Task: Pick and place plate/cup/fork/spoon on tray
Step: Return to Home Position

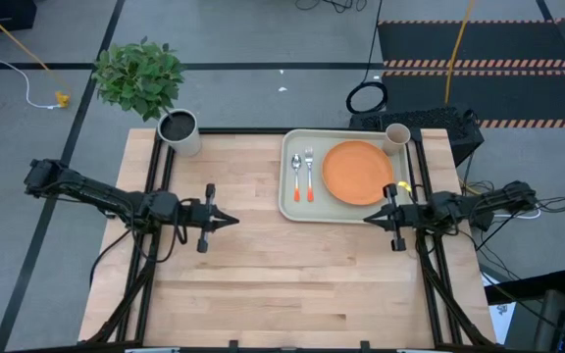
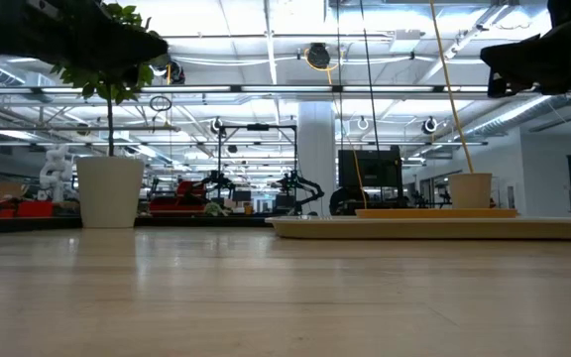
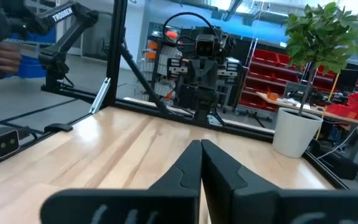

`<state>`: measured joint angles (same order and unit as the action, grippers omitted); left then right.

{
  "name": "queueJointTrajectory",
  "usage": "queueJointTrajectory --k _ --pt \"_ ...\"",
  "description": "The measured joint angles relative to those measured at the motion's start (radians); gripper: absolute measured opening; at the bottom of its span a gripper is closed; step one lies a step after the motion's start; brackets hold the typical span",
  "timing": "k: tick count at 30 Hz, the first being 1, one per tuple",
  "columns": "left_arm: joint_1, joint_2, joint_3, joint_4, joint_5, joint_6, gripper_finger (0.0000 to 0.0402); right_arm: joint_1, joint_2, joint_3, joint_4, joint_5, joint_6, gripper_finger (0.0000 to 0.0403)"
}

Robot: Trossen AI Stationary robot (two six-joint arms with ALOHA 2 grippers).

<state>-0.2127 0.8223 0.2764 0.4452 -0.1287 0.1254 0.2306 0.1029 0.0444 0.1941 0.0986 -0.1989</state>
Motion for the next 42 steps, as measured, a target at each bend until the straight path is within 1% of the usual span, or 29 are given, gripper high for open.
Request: queueJointTrajectory --k 3,6,11,16,21,23,26,31,36,42 --pt "0.0 -0.004 0.0 0.027 0.03 0.007 0.0003 0.0 -0.056 -0.001 -0.043 -0.035 0.0 0.0" --pt "0.0 -0.013 0.0 0.031 0.033 0.011 0.0007 0.0 -0.103 -0.001 -0.094 -0.067 0.002 0.0" --pt "0.0 -0.027 0.0 0.033 0.033 0.007 0.0003 -0.005 -0.101 -0.001 -0.116 -0.08 -0.013 0.0" --pt "0.0 -0.032 0.0 0.052 0.033 0.005 0.0009 -0.037 -0.101 -0.03 -0.042 -0.104 -0.012 0.0" --pt "0.0 -0.032 -0.001 0.108 0.051 0.008 0.0004 -0.081 -0.101 -0.03 -0.094 -0.109 0.018 0.0" --pt "-0.001 -0.032 -0.001 0.106 0.051 0.007 0.0008 -0.091 -0.102 -0.03 -0.088 -0.13 0.019 0.0" --pt "-0.001 -0.032 -0.001 0.106 0.052 0.003 0.0012 -0.104 -0.1 -0.03 -0.11 -0.13 0.015 0.0" --pt "-0.003 -0.032 -0.001 0.106 0.067 -0.006 0.0004 -0.125 -0.101 -0.03 -0.134 -0.131 -0.004 0.0" --pt "-0.003 -0.032 -0.001 0.106 0.073 -0.011 0.0012 -0.162 -0.101 -0.03 -0.133 -0.13 -0.025 0.0" --pt "-0.003 -0.032 -0.001 0.105 0.073 -0.007 0.0004 -0.191 -0.1 -0.03 -0.159 -0.13 -0.026 0.0"
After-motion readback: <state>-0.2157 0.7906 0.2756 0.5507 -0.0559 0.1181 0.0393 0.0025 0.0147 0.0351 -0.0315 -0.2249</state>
